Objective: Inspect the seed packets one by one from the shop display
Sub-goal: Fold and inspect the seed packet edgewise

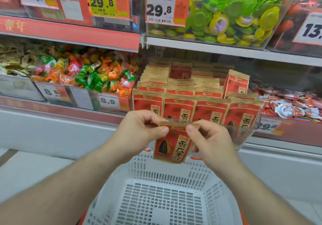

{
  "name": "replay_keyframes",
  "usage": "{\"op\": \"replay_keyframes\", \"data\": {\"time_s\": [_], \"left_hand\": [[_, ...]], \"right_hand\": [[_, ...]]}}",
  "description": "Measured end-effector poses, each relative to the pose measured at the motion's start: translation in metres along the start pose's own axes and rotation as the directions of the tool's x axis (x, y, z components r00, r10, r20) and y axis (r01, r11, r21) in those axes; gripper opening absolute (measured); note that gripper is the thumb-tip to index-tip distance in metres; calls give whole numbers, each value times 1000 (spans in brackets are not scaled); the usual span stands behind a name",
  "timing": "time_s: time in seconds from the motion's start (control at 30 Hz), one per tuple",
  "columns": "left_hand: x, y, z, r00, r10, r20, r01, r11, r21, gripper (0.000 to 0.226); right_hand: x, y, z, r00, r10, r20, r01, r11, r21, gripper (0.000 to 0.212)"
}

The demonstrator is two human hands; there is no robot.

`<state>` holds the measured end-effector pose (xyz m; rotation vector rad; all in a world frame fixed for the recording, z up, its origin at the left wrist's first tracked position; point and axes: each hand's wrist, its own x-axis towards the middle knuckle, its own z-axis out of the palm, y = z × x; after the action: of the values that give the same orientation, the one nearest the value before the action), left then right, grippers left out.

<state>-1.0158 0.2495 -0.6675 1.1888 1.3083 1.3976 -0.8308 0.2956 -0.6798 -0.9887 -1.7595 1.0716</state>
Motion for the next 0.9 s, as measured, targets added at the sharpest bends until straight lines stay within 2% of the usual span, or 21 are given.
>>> {"op": "replay_keyframes", "data": {"time_s": [0.2,0.4,0.5,0.63,0.73,0.9], "left_hand": [[-9,-4,0,990,126,59,-132,985,107,46],[-13,-4,0,980,187,61,-191,979,68,21],[-13,-5,-2,984,166,60,-169,985,45,16],[-15,-6,0,998,65,14,-65,998,-17,4],[-12,-7,0,1000,16,24,-17,999,39,8],[-8,-11,0,999,-31,-4,31,999,37,20]], "right_hand": [[-5,-2,-3,1000,-9,14,9,999,47,17],[-6,-4,0,999,-37,2,37,998,60,18],[-6,-3,1,1000,-29,0,29,998,54,19],[-9,-4,3,1000,-31,-2,31,1000,3,19],[-10,-8,5,1000,9,4,-10,999,37,20],[-9,-6,4,998,53,18,-54,996,71,42]]}}
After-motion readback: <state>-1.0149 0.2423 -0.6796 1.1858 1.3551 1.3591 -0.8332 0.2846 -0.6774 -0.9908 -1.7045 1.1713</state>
